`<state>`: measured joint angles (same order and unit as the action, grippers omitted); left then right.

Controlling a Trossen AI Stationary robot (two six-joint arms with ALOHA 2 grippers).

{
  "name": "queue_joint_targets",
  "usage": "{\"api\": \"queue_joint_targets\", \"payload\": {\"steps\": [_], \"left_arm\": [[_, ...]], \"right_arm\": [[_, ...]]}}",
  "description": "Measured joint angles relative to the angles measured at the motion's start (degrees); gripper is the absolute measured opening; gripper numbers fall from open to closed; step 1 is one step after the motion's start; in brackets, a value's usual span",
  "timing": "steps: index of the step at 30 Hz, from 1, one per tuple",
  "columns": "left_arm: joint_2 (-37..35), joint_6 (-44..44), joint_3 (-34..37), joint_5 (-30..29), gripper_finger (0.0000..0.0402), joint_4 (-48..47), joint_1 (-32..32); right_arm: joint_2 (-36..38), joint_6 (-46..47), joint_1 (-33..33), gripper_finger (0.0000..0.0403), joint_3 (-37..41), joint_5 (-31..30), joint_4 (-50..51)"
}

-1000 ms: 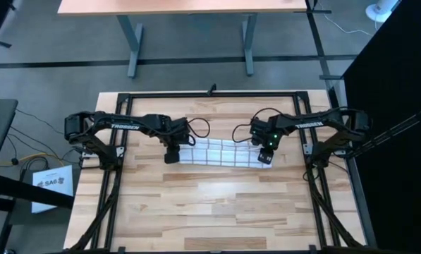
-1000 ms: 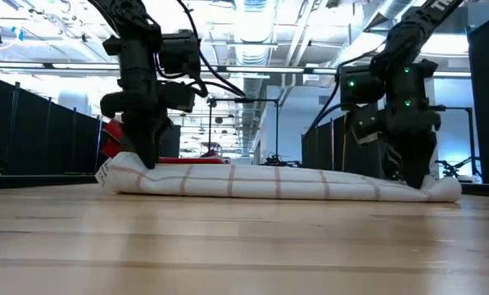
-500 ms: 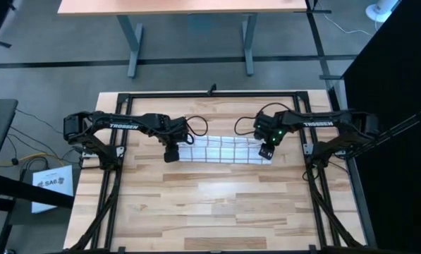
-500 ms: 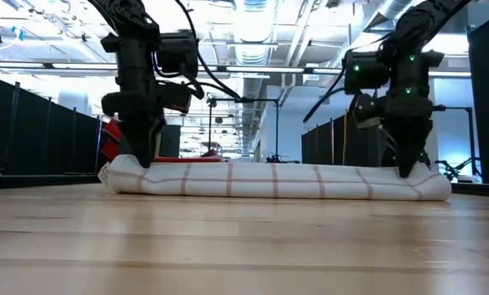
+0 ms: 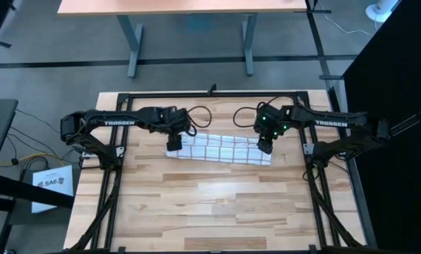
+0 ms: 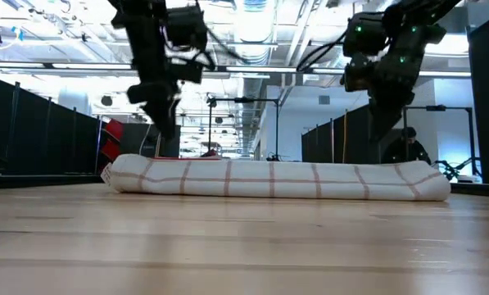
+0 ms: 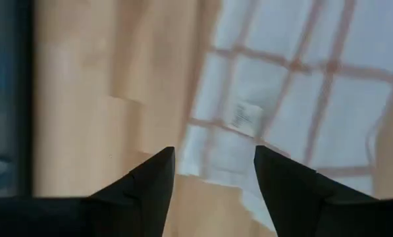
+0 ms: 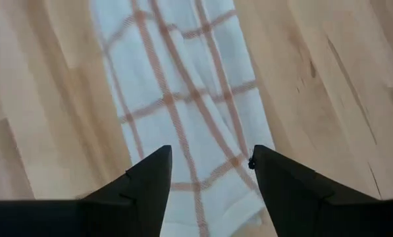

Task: Roll towel
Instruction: Roll the white squared towel

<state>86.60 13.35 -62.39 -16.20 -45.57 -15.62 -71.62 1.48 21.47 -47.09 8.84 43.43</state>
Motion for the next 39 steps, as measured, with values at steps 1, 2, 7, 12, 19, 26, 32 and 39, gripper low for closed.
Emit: {"api": "queue_joint_targets", "payload": {"steps": [1,2,7,12,19,26,32,39], "left_arm": [[-0.1,0.4,-1.1,-1.5,0.0193,-0.1,0.0],[-0.1,0.9,-1.9,-2.8,0.0193,0.0,0.0],[-0.7,2.0,-5.2,-2.9,0.0192,-4.4,1.0],[-1.6,-6.4,-6.1,0.5,0.0192,-10.8,6.4],[-0.9,-12.8,-6.0,-0.5,0.0192,-9.8,19.2],[3.7,-16.8,-5.8,-14.9,0.0192,-9.8,30.2],[12.5,-17.7,-5.6,-16.1,0.0192,-7.3,30.1],[17.8,-19.7,-4.9,-17.3,0.0191,-4.8,29.0]], "right_arm": [[0.3,-0.1,-0.3,0.0201,0.0,0.0,-0.2],[0.4,-0.1,-0.5,0.0200,0.0,0.0,-0.5],[0.5,1.0,-2.3,0.0194,0.0,-0.2,-0.5],[0.5,1.5,-6.0,0.0191,0.0,-0.1,-0.7],[0.2,0.5,-14.2,0.0191,0.0,-2.3,-2.9],[-1.1,1.9,-25.4,0.0191,-0.1,-14.4,-1.5],[-8.1,5.3,-27.9,0.0191,-0.1,-17.6,-1.7],[-16.0,8.4,-27.8,0.0191,0.0,-18.1,-2.1]]}}
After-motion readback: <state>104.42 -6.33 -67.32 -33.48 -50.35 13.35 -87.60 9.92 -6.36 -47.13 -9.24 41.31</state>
